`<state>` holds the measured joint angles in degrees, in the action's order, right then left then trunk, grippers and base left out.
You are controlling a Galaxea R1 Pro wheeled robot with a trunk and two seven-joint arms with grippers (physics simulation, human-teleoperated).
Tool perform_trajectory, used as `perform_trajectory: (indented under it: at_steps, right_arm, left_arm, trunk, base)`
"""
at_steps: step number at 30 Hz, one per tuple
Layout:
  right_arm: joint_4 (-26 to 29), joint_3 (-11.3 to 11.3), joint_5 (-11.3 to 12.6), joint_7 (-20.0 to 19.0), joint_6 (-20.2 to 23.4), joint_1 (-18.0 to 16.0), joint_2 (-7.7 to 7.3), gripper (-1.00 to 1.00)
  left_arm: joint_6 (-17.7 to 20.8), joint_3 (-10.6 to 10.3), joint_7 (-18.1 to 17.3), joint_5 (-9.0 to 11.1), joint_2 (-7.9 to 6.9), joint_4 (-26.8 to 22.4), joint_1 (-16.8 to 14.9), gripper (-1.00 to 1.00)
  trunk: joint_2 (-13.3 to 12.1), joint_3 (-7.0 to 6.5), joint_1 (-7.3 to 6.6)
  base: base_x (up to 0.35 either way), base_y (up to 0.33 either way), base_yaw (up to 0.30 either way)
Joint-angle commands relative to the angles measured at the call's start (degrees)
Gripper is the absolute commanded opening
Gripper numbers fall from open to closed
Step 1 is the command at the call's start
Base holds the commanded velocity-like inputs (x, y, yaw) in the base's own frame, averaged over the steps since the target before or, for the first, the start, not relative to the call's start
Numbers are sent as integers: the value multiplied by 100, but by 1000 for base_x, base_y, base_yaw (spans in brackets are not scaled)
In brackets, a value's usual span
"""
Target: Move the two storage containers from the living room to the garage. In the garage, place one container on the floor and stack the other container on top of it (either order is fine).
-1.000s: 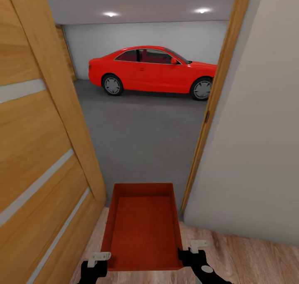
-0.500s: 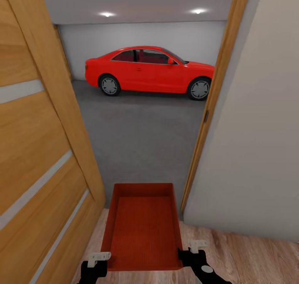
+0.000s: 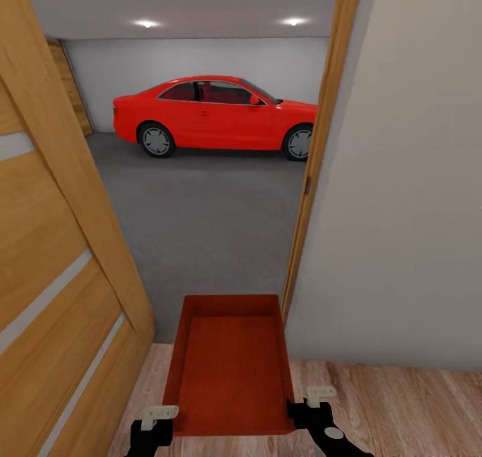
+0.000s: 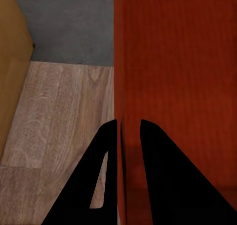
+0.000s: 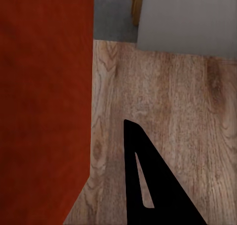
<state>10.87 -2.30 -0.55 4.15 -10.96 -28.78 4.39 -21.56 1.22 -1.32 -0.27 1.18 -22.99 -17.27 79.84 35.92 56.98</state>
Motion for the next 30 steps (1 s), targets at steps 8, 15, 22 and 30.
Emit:
perform_trajectory:
  at_steps: [8,15,22,30]
  right_arm:
    - [-6,37,2,69,-20,-5,-88,-100]
    - [-6,37,2,69,-20,-5,-88,-100]
    - [-6,37,2,69,-20,-5,-88,-100]
    - [-6,37,2,69,-20,-5,-88,-100]
  left_arm:
    - [-15,98,48,63,-4,-4,-4,-100]
    - [-13,98,48,62,-4,-4,-4,-100]
    - [-14,98,46,58,-4,-4,-4,-100]
    - [-7,98,44,56,-4,-4,-4,-100]
  trunk:
    - [3,3,0]
    - [3,3,0]
    - [3,3,0]
    - [3,3,0]
  base:
    - [46,172,-11]
    - [143,153,0]
    - [67,58,0]
    - [5,10,0]
